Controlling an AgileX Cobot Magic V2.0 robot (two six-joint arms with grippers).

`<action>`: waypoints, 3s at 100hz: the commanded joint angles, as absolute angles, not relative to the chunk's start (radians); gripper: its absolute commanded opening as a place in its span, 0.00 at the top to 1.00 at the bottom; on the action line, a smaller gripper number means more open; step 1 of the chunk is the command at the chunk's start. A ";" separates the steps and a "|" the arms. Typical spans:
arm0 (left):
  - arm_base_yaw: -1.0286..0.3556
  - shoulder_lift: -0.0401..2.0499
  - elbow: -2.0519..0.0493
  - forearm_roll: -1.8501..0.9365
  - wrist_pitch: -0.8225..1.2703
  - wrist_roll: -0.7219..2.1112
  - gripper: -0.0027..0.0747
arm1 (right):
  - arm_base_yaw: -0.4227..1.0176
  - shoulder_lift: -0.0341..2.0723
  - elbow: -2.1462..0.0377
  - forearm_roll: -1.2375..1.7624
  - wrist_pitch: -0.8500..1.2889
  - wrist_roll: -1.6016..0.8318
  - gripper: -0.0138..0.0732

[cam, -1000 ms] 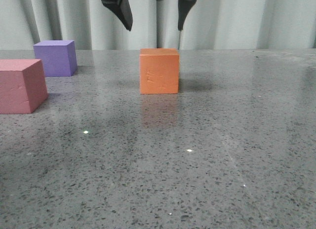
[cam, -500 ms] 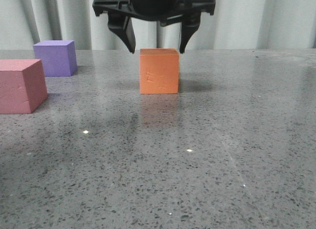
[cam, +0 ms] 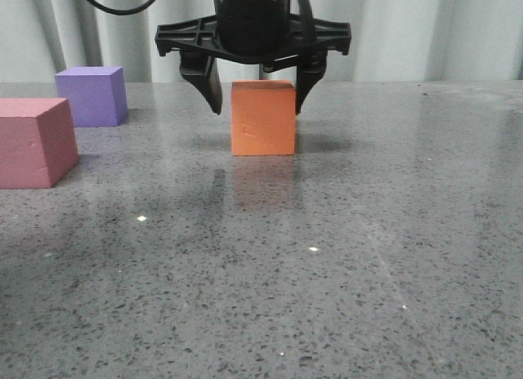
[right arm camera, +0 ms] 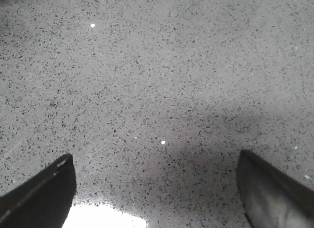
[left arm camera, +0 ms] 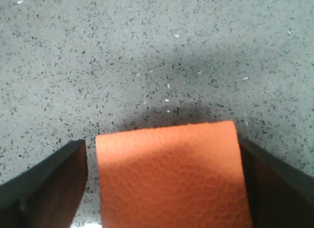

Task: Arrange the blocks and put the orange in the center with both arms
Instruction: 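Lift the orange cube with the left gripper and carry it toward the purple cube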

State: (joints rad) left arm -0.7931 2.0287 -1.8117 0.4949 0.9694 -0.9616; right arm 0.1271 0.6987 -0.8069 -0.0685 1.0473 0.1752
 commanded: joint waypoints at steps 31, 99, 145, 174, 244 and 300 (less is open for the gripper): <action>-0.797 1.973 -1.846 0.509 0.947 -0.968 0.76 | 0.128 0.695 -0.830 -0.072 1.002 0.165 0.09; -0.693 1.732 -1.839 0.649 1.085 -0.808 0.84 | 0.128 0.695 -0.830 -0.072 0.980 0.165 0.09; -0.566 1.561 -1.535 0.637 0.964 -0.822 0.84 | 0.128 0.695 -0.830 -0.072 0.980 0.165 0.09; -0.511 1.523 -1.462 0.625 0.886 -0.839 0.84 | 0.128 0.695 -0.830 -0.072 0.980 0.165 0.09; -0.472 1.523 -1.383 0.603 0.788 -0.866 0.84 | 0.128 0.695 -0.830 -0.072 0.981 0.165 0.09; -0.469 1.557 -1.366 0.590 0.753 -0.865 0.84 | 0.128 0.695 -0.830 -0.072 0.980 0.165 0.09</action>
